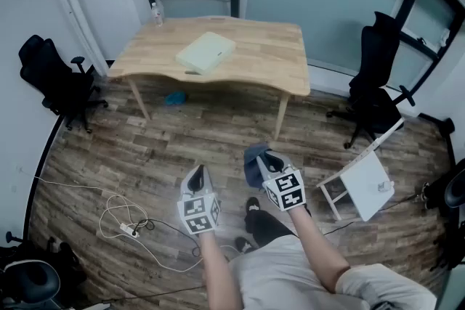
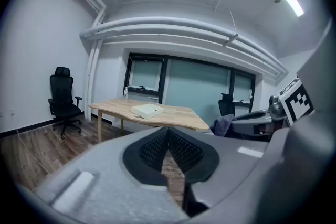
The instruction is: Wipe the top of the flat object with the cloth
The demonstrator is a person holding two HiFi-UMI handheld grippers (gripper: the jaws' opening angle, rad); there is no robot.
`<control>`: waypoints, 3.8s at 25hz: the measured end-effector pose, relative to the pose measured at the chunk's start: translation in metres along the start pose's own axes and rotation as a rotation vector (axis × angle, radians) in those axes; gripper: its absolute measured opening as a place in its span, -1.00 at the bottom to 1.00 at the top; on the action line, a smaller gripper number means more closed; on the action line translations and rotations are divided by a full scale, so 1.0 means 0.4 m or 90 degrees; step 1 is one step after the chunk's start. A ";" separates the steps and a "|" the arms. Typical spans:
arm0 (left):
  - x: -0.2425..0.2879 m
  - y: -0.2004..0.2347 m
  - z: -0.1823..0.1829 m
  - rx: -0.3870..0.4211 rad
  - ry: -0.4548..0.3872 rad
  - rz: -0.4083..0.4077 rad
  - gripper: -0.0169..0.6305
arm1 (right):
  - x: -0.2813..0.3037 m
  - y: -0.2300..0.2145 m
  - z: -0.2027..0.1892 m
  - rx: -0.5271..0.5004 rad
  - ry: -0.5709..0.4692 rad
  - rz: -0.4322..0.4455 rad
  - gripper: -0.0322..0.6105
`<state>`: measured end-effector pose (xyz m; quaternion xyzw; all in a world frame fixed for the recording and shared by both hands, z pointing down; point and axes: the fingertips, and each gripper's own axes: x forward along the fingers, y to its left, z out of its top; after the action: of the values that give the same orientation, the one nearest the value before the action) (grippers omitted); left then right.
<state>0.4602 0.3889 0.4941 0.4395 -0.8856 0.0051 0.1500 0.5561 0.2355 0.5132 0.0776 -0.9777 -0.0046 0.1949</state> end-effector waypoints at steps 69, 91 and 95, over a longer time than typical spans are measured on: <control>0.978 0.508 0.244 0.051 0.040 -0.022 -0.92 | 0.983 -0.421 0.372 0.078 -0.058 -0.031 -0.76; 1.499 0.821 0.420 0.067 0.074 -0.116 -0.92 | 1.543 -0.475 0.612 0.071 -0.010 -0.054 -0.76; 1.584 0.867 0.428 0.055 0.089 -0.144 -0.92 | 1.622 -0.470 0.621 0.080 0.008 -0.070 -0.76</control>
<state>-0.2155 0.0851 0.5444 0.5414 -0.8167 0.0569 0.1915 -0.1023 -0.0552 0.5230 0.1436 -0.9690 0.0467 0.1954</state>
